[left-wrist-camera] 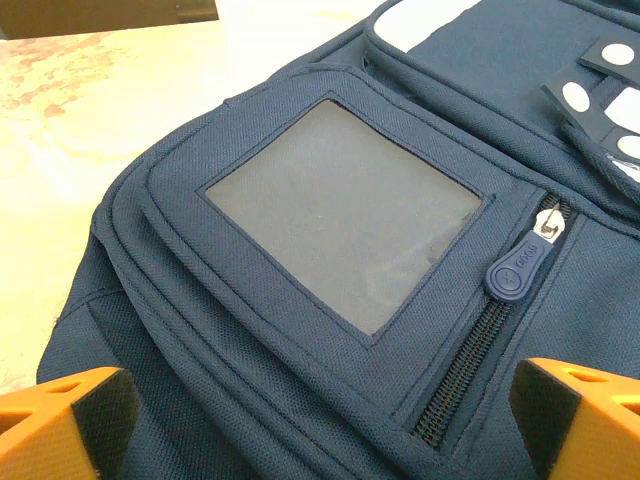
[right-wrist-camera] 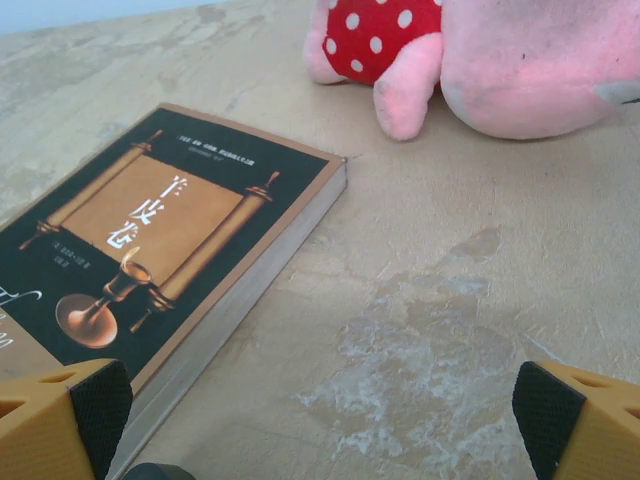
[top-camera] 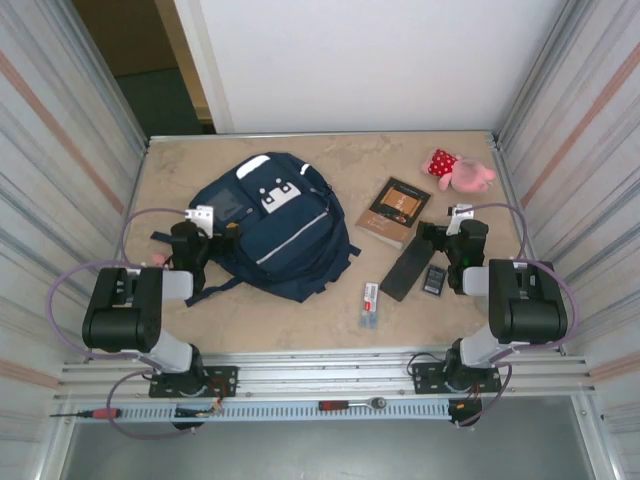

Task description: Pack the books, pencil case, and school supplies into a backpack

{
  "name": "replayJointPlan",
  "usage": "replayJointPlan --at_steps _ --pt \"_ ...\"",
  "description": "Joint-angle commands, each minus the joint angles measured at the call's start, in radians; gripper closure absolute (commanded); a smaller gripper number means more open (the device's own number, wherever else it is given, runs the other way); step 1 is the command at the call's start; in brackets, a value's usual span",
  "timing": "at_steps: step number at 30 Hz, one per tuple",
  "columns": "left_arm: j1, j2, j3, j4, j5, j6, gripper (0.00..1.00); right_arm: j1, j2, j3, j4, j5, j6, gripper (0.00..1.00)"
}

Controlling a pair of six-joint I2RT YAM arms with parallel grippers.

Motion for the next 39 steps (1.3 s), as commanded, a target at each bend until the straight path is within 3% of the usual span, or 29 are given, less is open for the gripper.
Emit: replayJointPlan --at_steps 1,33,39 --pt "0.002 -0.008 0.008 0.01 0.01 0.001 0.01 0.005 0.002 0.016 0.0 0.009 0.003 0.01" --pt "0.002 -0.012 0.008 0.015 0.013 0.0 0.02 0.002 -0.004 0.019 -0.003 0.006 0.008 0.01" --pt "-0.091 -0.147 0.121 -0.275 -0.098 0.07 0.1 -0.074 -0.166 0.212 -0.464 -0.07 0.084 0.01"
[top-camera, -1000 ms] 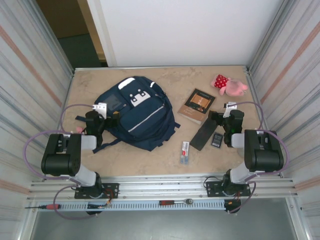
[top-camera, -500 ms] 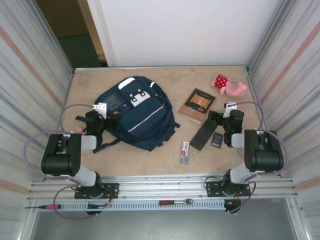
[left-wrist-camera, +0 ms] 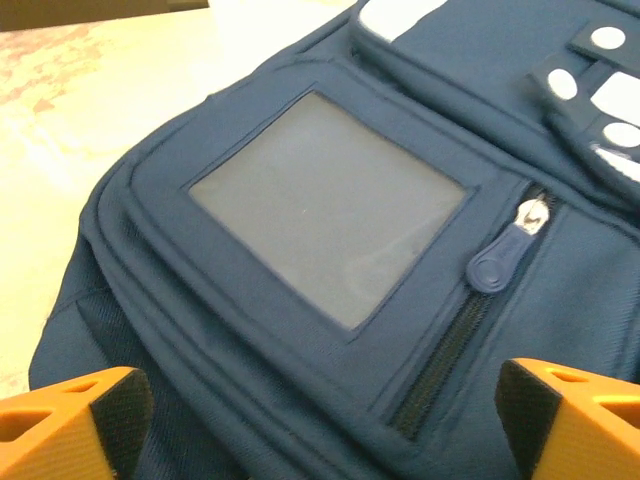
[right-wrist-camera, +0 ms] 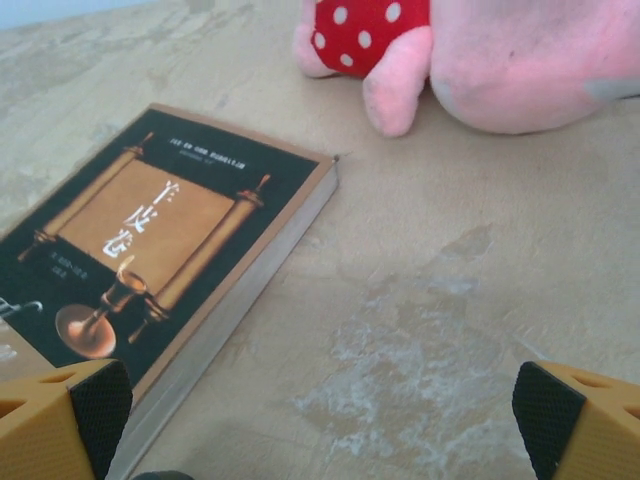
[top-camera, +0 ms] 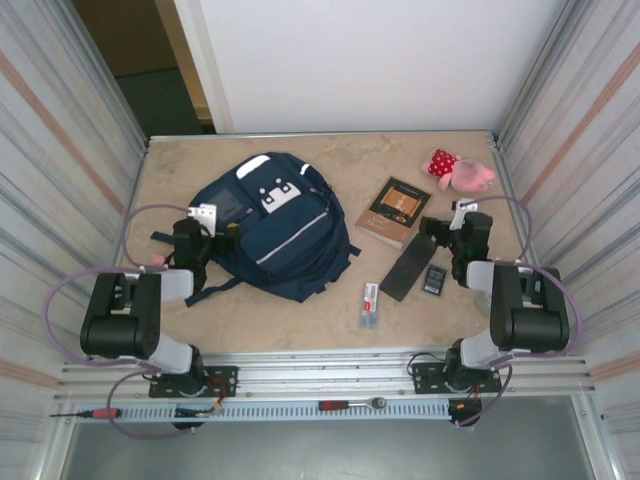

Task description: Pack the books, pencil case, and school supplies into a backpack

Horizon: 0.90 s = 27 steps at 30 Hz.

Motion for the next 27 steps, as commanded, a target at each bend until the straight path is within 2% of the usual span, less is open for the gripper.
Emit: replayJointPlan --at_steps 1,5,7,11,15,17,18,21,23,27 --pt "-0.072 -0.111 0.106 -0.2 -0.084 0.063 0.11 -0.044 -0.114 0.162 -0.338 -0.049 0.067 0.01" --pt "-0.174 -0.189 0.279 -0.527 -0.063 0.014 0.17 -0.021 -0.125 0.45 -0.823 -0.092 0.05 0.01" --pt "-0.223 -0.193 0.359 -0.652 -0.038 -0.081 0.2 0.012 -0.12 0.535 -0.946 -0.106 0.049 0.01" --pt "-0.3 -0.149 0.459 -0.833 0.064 -0.299 0.27 0.17 -0.108 0.639 -1.092 -0.056 0.105 0.01" --pt "-0.323 -0.112 0.443 -0.897 0.155 -0.484 0.35 0.344 -0.075 0.66 -1.131 -0.043 0.2 0.01" --pt "-0.325 -0.115 0.404 -0.897 0.183 -0.535 0.4 0.407 -0.046 0.65 -1.127 -0.03 0.245 0.0" --pt "-0.324 -0.121 0.38 -0.9 0.188 -0.554 0.41 0.427 -0.024 0.636 -1.109 -0.037 0.285 0.03" --pt "-0.323 -0.126 0.326 -0.912 0.214 -0.569 0.42 0.475 0.032 0.599 -1.055 -0.122 0.353 0.15" --pt "-0.324 -0.115 0.306 -0.928 0.225 -0.568 0.42 0.512 0.081 0.586 -1.036 -0.118 0.369 0.2" --pt "-0.324 -0.083 0.275 -0.938 0.232 -0.561 0.45 0.582 0.155 0.587 -0.997 -0.148 0.377 0.23"
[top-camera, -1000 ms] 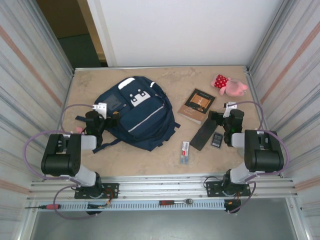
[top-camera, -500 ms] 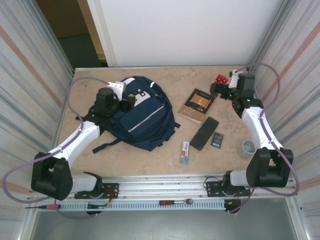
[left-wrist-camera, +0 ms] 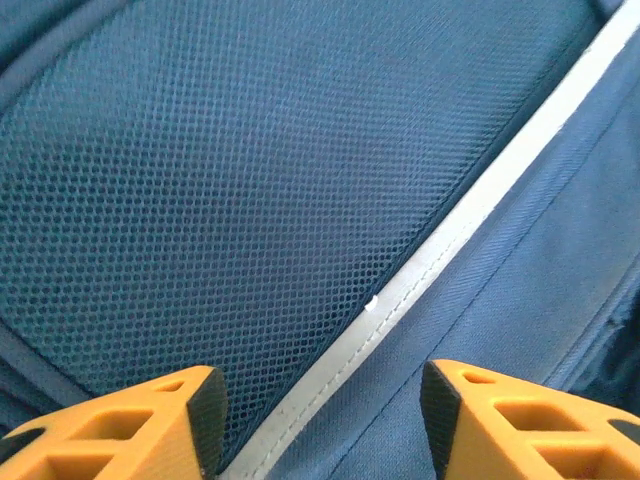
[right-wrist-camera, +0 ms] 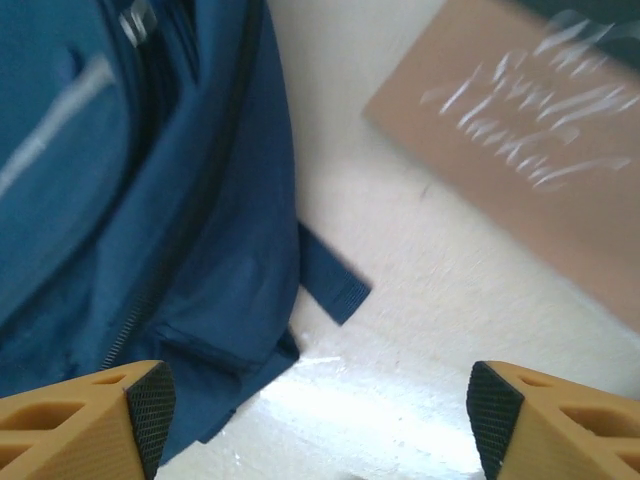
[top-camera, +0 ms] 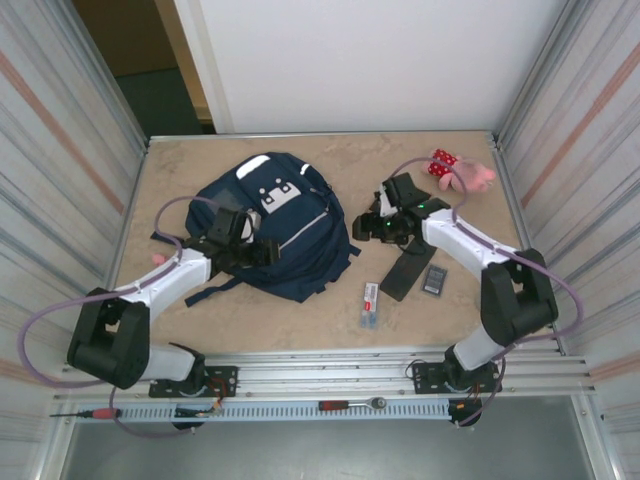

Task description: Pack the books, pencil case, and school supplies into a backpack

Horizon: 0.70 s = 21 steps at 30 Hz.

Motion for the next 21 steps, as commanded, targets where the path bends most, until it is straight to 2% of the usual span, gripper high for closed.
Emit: replayJointPlan --at_steps 1,3,6,8,9,12,15,18,21 --pt "0.001 0.023 -0.025 -0.043 0.022 -0.033 0.46 0.066 0.045 0.006 0.046 -0.06 0.058 0.25" --pt "0.001 0.027 -0.038 -0.041 0.009 -0.046 0.47 0.12 0.083 0.022 0.058 -0.068 0.065 0.28" --pt "-0.017 0.012 -0.049 -0.059 -0.01 -0.042 0.49 0.192 0.146 0.049 0.064 -0.084 0.078 0.38" --pt "-0.071 -0.011 -0.032 -0.109 -0.074 -0.014 0.49 0.226 0.17 0.049 0.039 -0.119 0.095 0.48" --pt "-0.105 -0.023 -0.018 -0.141 -0.109 0.003 0.47 0.248 0.164 0.024 0.037 -0.121 0.113 0.49" --pt "-0.166 -0.046 0.018 -0.181 -0.149 0.045 0.42 0.311 0.067 -0.091 0.091 -0.105 0.176 0.48" --pt "-0.211 -0.05 0.095 -0.228 -0.183 0.136 0.39 0.317 -0.063 -0.164 0.098 -0.066 0.23 0.43" --pt "-0.226 -0.044 0.148 -0.223 -0.188 0.266 0.36 0.275 -0.198 -0.215 0.099 -0.062 0.253 0.35" --pt "-0.224 -0.028 0.186 -0.2 -0.146 0.407 0.34 0.179 -0.304 -0.259 0.101 -0.102 0.265 0.3"
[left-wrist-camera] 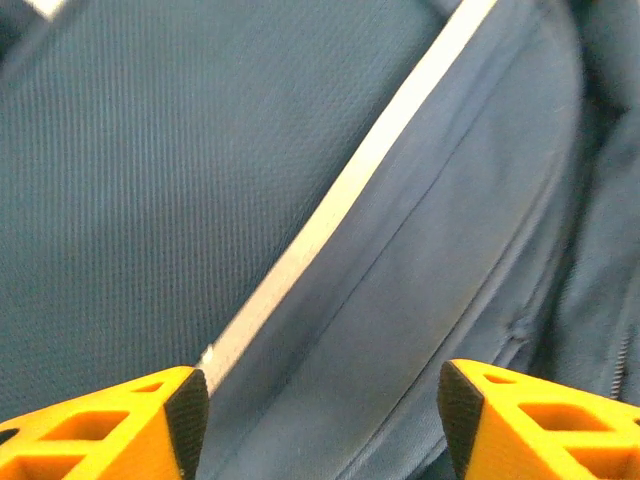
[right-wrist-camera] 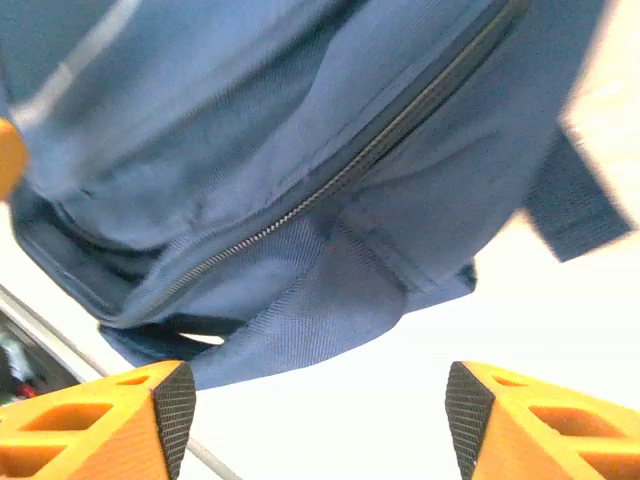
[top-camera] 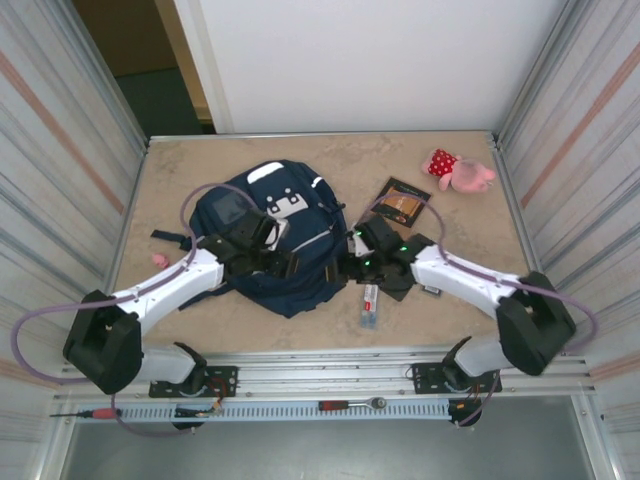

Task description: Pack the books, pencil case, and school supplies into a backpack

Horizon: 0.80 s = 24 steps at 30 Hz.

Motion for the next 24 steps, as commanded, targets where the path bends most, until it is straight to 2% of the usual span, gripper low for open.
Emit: replayJointPlan --at_steps 1,4,7,9,13,19,22,24 --pt "0.003 0.008 0.059 -0.003 0.033 0.217 0.32 -0.116 -0.112 -0.039 0.003 -0.043 0.049 0.29" --pt "0.008 0.059 0.098 0.017 0.083 0.301 0.27 -0.223 -0.171 -0.067 0.011 -0.111 0.047 0.26" --pt "0.008 0.137 0.145 0.005 0.069 0.331 0.23 -0.315 -0.188 -0.08 0.015 -0.174 0.031 0.25" --pt "0.007 0.199 0.186 -0.021 0.089 0.343 0.14 -0.344 -0.182 -0.086 0.018 -0.192 0.02 0.24" --pt "-0.013 0.307 0.248 -0.036 0.056 0.348 0.14 -0.356 -0.151 -0.096 0.05 -0.224 0.023 0.24" --pt "-0.052 0.447 0.337 -0.041 -0.013 0.422 0.1 -0.355 -0.105 -0.119 0.107 -0.243 0.037 0.24" --pt "-0.058 0.485 0.365 -0.065 -0.056 0.444 0.14 -0.355 -0.083 -0.115 0.118 -0.261 0.046 0.24" --pt "-0.059 0.467 0.364 -0.072 -0.023 0.453 0.13 -0.358 -0.069 -0.11 0.119 -0.268 0.057 0.24"
